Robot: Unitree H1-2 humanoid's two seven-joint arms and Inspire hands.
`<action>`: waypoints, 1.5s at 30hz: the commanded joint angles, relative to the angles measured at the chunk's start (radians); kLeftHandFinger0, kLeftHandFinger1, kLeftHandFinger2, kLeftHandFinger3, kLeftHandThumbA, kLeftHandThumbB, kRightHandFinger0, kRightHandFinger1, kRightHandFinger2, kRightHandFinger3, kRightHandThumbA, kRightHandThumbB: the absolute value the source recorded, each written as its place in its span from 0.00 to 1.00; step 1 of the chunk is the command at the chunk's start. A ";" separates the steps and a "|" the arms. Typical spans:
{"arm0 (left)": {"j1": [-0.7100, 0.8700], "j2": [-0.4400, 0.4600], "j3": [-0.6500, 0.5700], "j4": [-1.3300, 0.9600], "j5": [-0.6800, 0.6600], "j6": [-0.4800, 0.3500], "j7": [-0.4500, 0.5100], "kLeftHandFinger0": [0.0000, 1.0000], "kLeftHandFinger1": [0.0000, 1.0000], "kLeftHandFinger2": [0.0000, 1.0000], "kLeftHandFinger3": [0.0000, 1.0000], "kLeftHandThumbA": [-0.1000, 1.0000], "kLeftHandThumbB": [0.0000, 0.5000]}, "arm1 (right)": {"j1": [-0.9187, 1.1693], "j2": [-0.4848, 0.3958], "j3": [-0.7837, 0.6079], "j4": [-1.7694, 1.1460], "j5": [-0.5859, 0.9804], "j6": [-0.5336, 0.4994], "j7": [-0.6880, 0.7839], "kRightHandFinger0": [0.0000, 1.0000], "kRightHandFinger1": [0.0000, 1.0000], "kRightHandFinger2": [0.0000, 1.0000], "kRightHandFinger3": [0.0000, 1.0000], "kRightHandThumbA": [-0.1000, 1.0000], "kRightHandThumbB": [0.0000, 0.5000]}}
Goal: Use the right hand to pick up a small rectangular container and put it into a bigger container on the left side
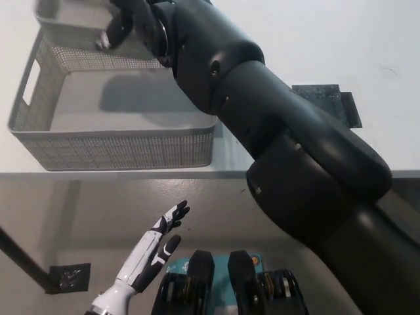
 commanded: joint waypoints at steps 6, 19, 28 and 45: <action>-0.032 0.016 -0.013 -0.026 -0.002 -0.011 -0.029 1.00 1.00 1.00 1.00 1.00 0.62 | -0.074 -0.015 -0.009 -0.015 0.023 0.045 0.114 1.00 1.00 1.00 1.00 0.92 1.00; -0.047 0.021 -0.005 -0.019 -0.019 -0.009 -0.043 1.00 1.00 1.00 1.00 1.00 0.62 | -0.181 -0.172 -0.104 -0.060 0.086 -0.152 0.056 1.00 1.00 1.00 1.00 1.00 0.91; -0.029 0.017 -0.004 -0.033 0.003 0.012 -0.038 1.00 1.00 1.00 1.00 1.00 0.64 | -0.081 -0.513 -0.271 -0.527 0.216 -0.189 0.211 1.00 1.00 1.00 1.00 0.99 0.84; -0.023 0.007 0.004 -0.006 -0.001 0.006 -0.025 1.00 1.00 1.00 1.00 1.00 0.58 | 0.736 -0.742 -0.678 -1.899 0.669 0.174 0.275 1.00 1.00 1.00 1.00 1.00 0.62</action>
